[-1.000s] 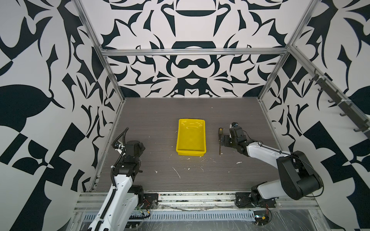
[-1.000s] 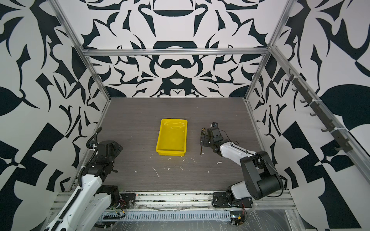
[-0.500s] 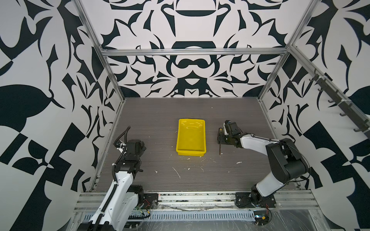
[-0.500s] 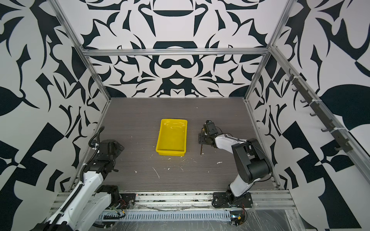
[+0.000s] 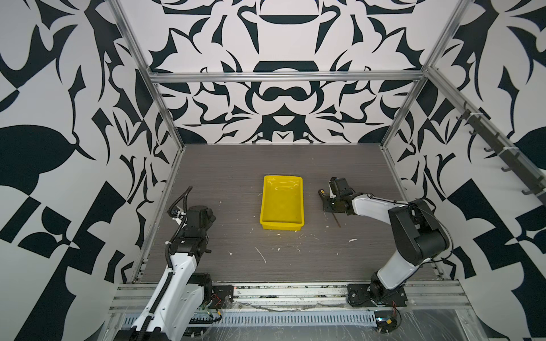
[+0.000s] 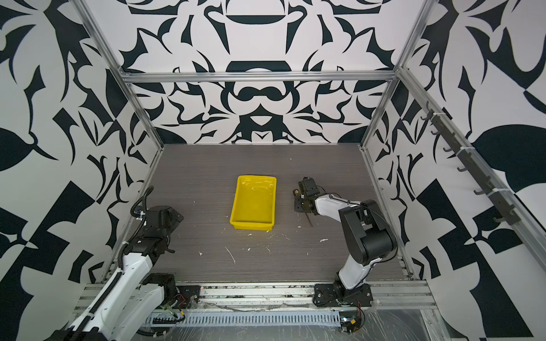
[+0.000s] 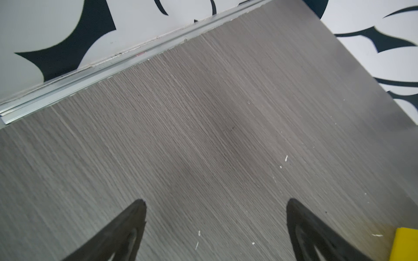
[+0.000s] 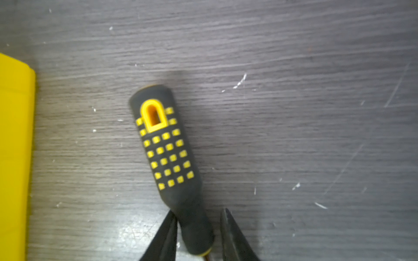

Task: Put the screwdriver in the bin
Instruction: 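Lower the right gripper and close it on the screwdriver handle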

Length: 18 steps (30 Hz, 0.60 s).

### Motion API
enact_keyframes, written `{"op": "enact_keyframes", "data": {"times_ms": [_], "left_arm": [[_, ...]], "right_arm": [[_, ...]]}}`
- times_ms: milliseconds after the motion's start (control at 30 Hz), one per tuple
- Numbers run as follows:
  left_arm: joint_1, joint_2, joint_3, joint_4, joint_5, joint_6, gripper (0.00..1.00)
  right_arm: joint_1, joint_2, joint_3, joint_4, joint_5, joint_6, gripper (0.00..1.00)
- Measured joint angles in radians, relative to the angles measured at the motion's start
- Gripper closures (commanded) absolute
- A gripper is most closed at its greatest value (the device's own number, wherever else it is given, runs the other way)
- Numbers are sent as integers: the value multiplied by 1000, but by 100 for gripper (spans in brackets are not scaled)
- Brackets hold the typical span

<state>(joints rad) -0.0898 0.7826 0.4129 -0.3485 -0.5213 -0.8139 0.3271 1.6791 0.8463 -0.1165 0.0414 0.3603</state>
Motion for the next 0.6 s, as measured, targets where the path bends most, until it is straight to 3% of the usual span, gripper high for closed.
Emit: {"op": "enact_keyframes", "data": {"times_ms": [367, 600], "left_arm": [[0, 31, 0, 2, 24, 3, 0], [0, 31, 0, 8, 28, 3, 1]], "right_arm": [[7, 30, 36, -15, 6, 4, 66], [16, 33, 40, -22, 18, 3, 76]]}}
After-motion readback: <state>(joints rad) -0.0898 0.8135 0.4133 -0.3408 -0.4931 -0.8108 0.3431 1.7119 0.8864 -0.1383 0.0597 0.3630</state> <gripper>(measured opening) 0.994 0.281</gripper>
